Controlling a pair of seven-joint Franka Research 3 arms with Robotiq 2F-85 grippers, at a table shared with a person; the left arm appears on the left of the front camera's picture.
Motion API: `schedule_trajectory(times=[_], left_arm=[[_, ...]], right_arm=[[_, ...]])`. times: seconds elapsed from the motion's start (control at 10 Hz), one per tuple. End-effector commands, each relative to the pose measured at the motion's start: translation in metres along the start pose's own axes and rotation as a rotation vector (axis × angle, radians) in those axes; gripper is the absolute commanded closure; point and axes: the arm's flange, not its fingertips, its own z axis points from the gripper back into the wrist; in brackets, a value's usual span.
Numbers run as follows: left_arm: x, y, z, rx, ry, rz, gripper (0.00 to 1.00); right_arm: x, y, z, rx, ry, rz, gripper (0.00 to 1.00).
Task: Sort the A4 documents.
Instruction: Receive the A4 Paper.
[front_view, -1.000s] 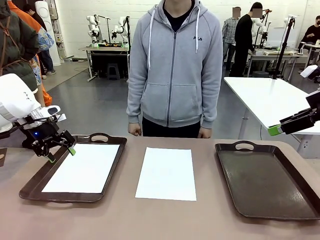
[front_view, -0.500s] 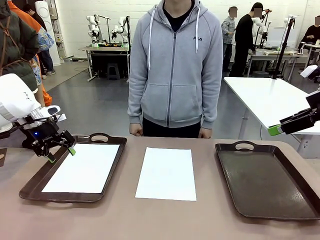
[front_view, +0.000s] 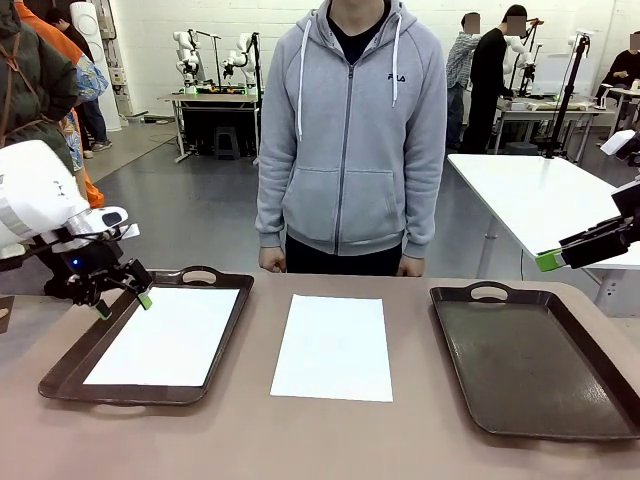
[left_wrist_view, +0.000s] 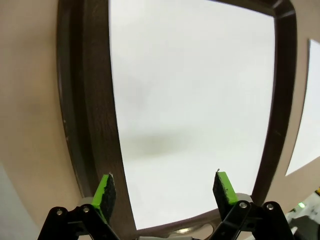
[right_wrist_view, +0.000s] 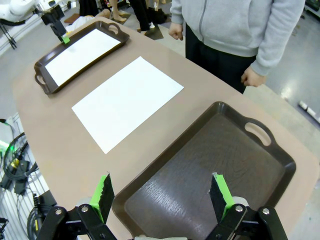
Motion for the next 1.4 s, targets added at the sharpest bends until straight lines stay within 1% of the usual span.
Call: schedule_trajectory(times=[0.0, 0.1, 0.2, 0.3, 0.4, 0.5, 0.6, 0.7, 0.8, 0.9, 1.0, 1.1, 1.2, 1.3], left_arm=[[-0.006, -0.045, 0.044, 0.104, -0.061, -0.144, 0.0], [-0.019, -0.063, 0.068, 0.135, -0.157, -0.209, 0.0], [-0.034, -0.08, 0.092, 0.137, -0.237, -0.285, 0.0], [-0.045, -0.093, 0.109, 0.066, -0.283, -0.391, 0.0], [-0.058, -0.1, 0.126, -0.005, -0.377, -0.536, 0.0], [-0.07, -0.105, 0.144, -0.001, -0.466, -0.636, 0.0], [-0.083, -0.106, 0.161, 0.0, -0.521, -0.702, 0.0], [-0.092, -0.091, 0.169, -0.072, -0.545, -0.74, 0.0], [-0.105, -0.081, 0.174, -0.069, -0.585, -0.709, 0.0], [-0.117, -0.077, 0.179, -0.001, -0.569, -0.675, 0.0], [-0.129, -0.071, 0.184, -0.014, -0.529, -0.65, 0.0], [-0.139, -0.063, 0.19, -0.078, -0.544, -0.633, 0.0], [-0.15, -0.062, 0.194, -0.111, -0.576, -0.643, 0.0], [-0.155, -0.066, 0.195, -0.138, -0.602, -0.68, 0.0]], right_arm=[[-0.001, -0.001, -0.002, 0.016, -0.005, -0.002, 0.0], [-0.001, -0.001, -0.002, 0.016, -0.005, -0.002, 0.0], [-0.001, -0.001, -0.002, 0.016, -0.005, -0.002, 0.0], [-0.001, -0.001, -0.002, 0.016, -0.005, -0.002, 0.0], [-0.001, -0.001, -0.002, 0.016, -0.005, -0.002, 0.0], [-0.001, -0.001, -0.002, 0.016, -0.005, -0.002, 0.0], [-0.001, -0.001, -0.002, 0.016, -0.005, -0.002, 0.0], [-0.001, -0.001, -0.002, 0.016, -0.005, -0.002, 0.0], [-0.001, -0.001, -0.002, 0.016, -0.005, -0.002, 0.0], [-0.001, -0.001, -0.002, 0.016, -0.005, -0.002, 0.0], [-0.001, -0.001, -0.002, 0.016, -0.005, -0.002, 0.0], [-0.001, -0.001, -0.002, 0.016, -0.005, -0.002, 0.0], [-0.001, -0.001, -0.002, 0.016, -0.005, -0.002, 0.0], [-0.001, -0.001, -0.002, 0.016, -0.005, -0.002, 0.0]])
